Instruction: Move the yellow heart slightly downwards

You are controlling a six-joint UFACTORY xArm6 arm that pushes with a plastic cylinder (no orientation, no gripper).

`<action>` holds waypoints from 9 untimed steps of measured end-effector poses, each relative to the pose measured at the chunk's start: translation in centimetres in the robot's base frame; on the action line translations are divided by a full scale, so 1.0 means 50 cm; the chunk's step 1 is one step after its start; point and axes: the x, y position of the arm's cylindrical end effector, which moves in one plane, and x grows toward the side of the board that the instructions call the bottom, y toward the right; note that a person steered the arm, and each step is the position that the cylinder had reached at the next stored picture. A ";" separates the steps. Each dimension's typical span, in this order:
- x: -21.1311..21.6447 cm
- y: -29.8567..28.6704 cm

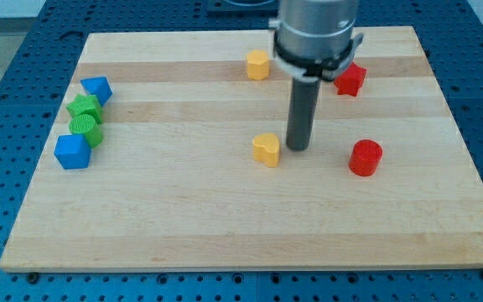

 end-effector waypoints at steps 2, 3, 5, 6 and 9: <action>0.055 -0.036; 0.012 0.027; -0.032 -0.014; 0.001 -0.127; 0.030 -0.209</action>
